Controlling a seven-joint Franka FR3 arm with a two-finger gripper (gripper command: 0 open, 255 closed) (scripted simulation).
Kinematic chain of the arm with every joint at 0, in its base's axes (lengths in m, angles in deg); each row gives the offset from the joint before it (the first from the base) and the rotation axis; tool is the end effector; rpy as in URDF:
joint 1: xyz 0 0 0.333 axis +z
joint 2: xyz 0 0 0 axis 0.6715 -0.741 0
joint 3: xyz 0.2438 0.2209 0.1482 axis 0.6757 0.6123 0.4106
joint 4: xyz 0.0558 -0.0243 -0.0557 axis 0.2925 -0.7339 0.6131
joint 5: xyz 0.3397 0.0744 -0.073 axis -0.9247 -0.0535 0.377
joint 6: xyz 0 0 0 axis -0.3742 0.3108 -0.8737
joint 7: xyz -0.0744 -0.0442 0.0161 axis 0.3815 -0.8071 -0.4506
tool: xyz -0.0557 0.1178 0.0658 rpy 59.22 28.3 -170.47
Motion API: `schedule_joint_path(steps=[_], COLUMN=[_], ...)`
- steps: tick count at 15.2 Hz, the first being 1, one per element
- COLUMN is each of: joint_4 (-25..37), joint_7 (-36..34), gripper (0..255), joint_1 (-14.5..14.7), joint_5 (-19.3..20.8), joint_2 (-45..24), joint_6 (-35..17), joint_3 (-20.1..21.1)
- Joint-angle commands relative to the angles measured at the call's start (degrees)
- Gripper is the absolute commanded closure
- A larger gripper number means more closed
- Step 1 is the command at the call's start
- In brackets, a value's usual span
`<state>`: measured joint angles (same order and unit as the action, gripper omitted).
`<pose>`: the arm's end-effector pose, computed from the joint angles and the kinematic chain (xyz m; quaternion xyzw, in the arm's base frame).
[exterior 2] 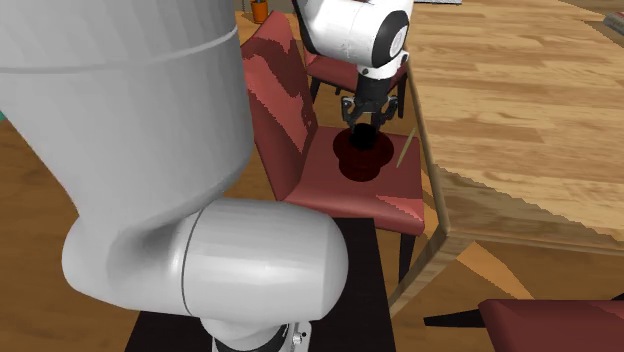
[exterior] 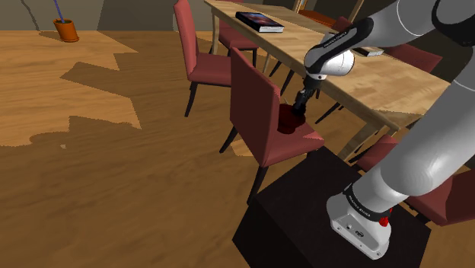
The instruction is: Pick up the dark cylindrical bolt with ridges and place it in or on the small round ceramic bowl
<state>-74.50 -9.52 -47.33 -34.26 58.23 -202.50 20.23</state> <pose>0.4407 -0.2232 0.3167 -0.9995 -0.0301 -0.0012 0.0030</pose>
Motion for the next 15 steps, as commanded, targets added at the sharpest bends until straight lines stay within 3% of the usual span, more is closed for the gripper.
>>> schedule_joint_path(steps=[1,2,15], joint_4=[5.6,8.6,8.2], joint_7=[1.3,1.8,5.4], gripper=[255,255,255], joint_1=[-0.4,-0.7,-2.7], joint_5=[-2.3,-3.2,-8.3], joint_2=[-4.3,-6.5,-14.7], joint_6=[1.6,2.6,-5.5], joint_3=[0.6,0.9,3.6])
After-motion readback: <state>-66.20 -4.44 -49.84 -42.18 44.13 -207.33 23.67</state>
